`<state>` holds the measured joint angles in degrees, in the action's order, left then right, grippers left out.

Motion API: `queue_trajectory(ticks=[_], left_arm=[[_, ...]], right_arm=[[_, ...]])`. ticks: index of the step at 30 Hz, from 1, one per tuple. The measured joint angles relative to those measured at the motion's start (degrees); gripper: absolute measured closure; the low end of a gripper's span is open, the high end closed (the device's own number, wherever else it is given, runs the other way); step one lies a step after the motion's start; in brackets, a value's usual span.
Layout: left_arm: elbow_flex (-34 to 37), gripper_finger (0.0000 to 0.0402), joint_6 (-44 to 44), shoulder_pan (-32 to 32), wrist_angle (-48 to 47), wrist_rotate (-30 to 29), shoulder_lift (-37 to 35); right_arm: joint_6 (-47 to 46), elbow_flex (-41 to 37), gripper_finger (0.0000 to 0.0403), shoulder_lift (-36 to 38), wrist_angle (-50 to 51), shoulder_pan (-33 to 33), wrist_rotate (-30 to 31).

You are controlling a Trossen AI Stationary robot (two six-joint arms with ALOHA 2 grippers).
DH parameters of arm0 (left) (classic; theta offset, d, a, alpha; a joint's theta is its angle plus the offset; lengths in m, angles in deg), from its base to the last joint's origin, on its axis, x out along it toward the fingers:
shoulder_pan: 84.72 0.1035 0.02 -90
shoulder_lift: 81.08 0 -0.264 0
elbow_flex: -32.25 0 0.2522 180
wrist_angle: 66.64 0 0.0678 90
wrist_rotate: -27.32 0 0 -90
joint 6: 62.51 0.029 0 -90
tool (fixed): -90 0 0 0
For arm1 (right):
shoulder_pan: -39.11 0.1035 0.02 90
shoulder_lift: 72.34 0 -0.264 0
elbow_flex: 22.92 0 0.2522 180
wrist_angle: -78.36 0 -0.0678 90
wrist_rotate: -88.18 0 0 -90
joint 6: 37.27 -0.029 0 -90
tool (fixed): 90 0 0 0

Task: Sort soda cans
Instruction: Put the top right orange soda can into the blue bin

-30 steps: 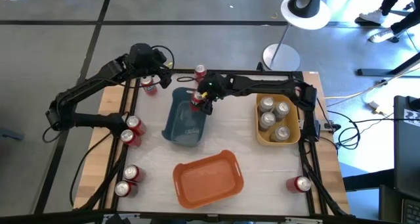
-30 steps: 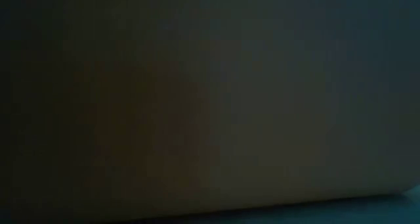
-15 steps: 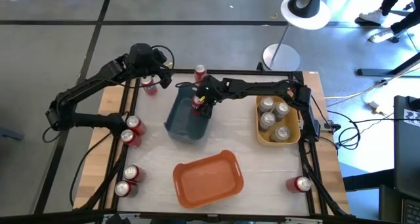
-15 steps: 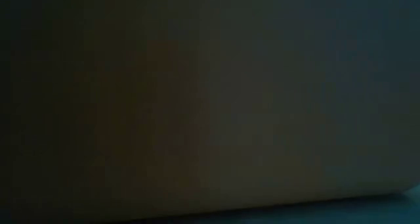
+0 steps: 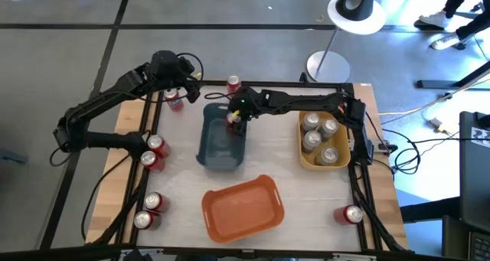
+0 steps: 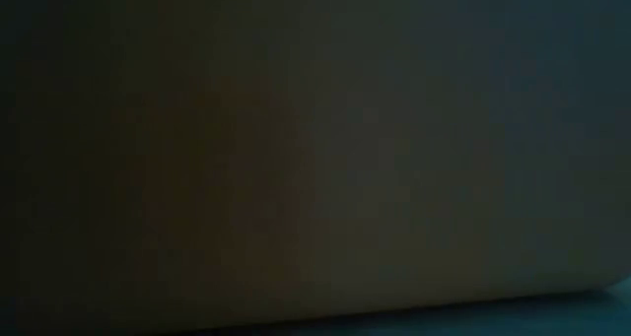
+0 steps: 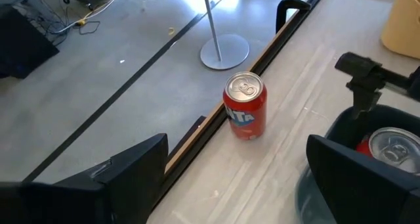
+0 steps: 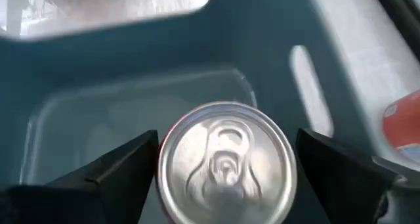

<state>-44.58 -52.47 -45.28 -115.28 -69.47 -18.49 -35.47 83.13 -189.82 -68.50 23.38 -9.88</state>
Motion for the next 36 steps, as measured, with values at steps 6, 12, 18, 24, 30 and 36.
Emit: queue_trajectory(ticks=[6, 12, 18, 24, 30, 36], left_arm=[[0.0, 0.005, 0.0, 0.0, 0.0, 0.0, 0.0], [0.0, 0.005, 0.0, 0.0, -0.2, 0.0, 0.0], [0.0, 0.005, 0.0, 0.0, -0.5, 0.0, 0.0], [0.0, 0.005, 0.6, 0.0, -0.4, 0.0, 0.0], [0.0, 0.005, 0.9, 0.0, -0.4, 0.0, 0.0], [0.0, 0.005, 0.9, 0.0, -0.3, 0.0, 0.0]], right_arm=[[0.3, 4.9, 0.0043, 1.7, 2.4, 0.0, 3.7], [3.7, 11.8, 0.0043, 1.7, 4.0, -1.8, 13.2], [1.8, 12.0, 0.0043, 0.5, 0.1, -7.3, 16.2], [-1.5, 11.9, 0.0042, -3.7, -5.7, -9.7, 14.6], [-3.5, 11.9, 0.0042, -7.4, -8.9, -9.8, 16.4], [-3.9, 11.9, 0.0042, -9.5, -8.8, -9.9, 20.7]])
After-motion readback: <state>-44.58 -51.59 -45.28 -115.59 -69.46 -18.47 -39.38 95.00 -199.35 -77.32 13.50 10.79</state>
